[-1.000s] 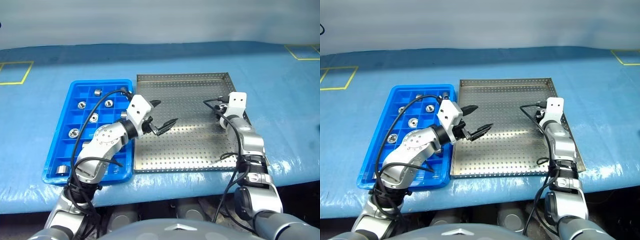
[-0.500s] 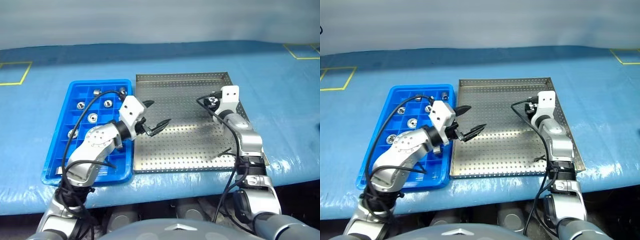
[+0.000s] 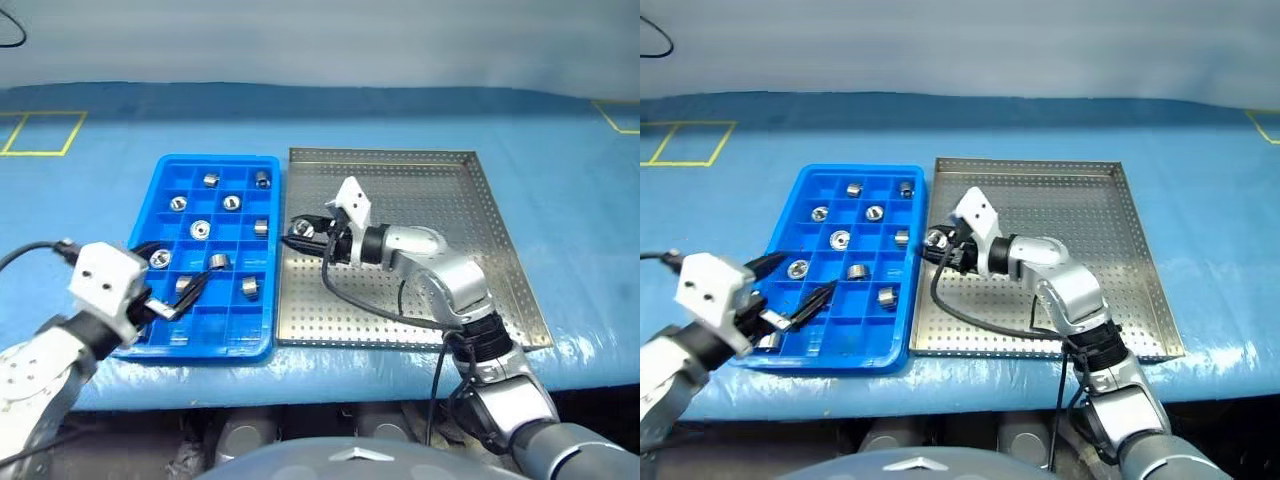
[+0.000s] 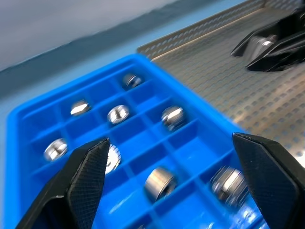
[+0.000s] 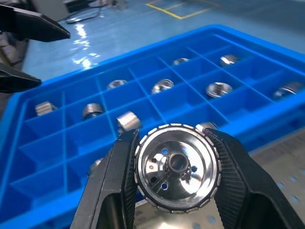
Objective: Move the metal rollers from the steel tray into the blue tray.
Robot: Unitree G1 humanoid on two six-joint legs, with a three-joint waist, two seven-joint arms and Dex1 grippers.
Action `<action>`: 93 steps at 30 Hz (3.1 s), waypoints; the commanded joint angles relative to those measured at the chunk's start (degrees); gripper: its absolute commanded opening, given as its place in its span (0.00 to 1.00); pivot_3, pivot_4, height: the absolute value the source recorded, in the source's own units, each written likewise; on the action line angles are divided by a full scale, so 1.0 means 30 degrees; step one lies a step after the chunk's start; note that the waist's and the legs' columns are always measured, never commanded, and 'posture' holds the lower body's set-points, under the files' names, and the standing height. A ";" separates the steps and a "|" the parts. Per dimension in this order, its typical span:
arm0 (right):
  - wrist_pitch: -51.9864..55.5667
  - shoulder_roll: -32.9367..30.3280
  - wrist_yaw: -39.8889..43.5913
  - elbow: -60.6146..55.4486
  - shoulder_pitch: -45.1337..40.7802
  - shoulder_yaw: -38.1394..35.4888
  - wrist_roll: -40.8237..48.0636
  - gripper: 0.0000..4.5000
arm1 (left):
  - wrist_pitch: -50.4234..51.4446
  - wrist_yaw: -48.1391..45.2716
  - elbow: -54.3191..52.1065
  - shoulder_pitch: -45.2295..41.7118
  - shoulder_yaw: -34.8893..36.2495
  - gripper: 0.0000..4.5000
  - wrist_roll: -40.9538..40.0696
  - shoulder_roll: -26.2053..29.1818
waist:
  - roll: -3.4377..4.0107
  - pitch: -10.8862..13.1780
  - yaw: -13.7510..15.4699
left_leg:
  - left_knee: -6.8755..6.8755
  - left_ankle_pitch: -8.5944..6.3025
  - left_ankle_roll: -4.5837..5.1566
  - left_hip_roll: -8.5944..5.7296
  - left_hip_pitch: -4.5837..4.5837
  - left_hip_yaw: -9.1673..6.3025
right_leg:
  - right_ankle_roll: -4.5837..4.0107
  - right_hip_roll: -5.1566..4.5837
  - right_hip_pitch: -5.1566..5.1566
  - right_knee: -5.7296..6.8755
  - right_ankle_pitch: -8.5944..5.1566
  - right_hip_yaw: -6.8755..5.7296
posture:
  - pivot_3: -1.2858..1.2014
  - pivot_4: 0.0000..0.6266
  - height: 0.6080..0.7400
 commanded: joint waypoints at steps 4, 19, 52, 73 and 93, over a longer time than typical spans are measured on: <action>-0.0361 0.1160 0.2382 -0.0735 -0.1311 0.2627 0.0289 0.39 | -0.2284 0.0934 -0.1261 0.5991 0.2427 1.00 0.0475 -0.2384 | -0.0039 -0.0018 0.0913 | -0.0003 0.0005 -0.0056 -0.0008 -0.0019 -0.0143 | -0.0110 -0.0025 0.0028 -0.0001 -0.0070 -0.0136 | 0.63 0.24 1.00; -0.0724 0.2748 0.2193 0.1838 -0.1194 0.5082 -0.1527 0.39 | -0.5286 0.3801 -0.1261 0.9061 -0.1050 1.00 0.0803 -0.3877 | -0.0043 -0.0011 0.1880 | -0.0043 0.0109 -0.0259 0.0012 -0.0060 -0.0403 | -0.0151 0.0036 0.0039 0.0048 -0.0233 -0.0332 | 0.65 0.24 1.00; -0.4175 0.4889 -0.2598 0.0384 -0.0598 -0.0926 -0.2417 0.90 | -0.4502 0.4627 0.0445 -0.0255 -0.6745 1.00 0.0349 -0.2985 | -0.0030 -0.0015 0.1752 | -0.0210 0.0225 -0.0462 0.0001 -0.0046 -0.0649 | -0.0252 0.0182 0.0059 0.0055 -0.0175 -0.0493 | 0.57 0.24 1.00; -0.3008 -0.3824 -0.3415 -0.4823 0.8949 -0.9873 0.0522 1.00 | -1.1331 0.1175 1.5437 -1.4518 -1.3694 1.00 0.5427 -0.6138 | 0.0020 -0.0062 -0.3142 | -0.0061 0.0016 -0.0041 0.0032 0.0005 -0.0180 | -0.0112 0.0068 0.0061 0.0045 -0.0022 -0.0172 | 0.37 0.24 1.00; -0.4125 -0.4249 -0.2247 -0.2934 0.7272 -0.7873 0.0453 1.00 | -1.0184 -0.0730 1.3572 -1.2084 -1.4214 1.00 0.5813 -0.4932 | 0.0019 -0.0058 -0.4490 | 0.0084 -0.0017 0.0089 0.0015 0.0051 0.0117 | 0.0122 0.0222 0.0046 0.0034 0.0107 0.0286 | 0.40 0.24 1.00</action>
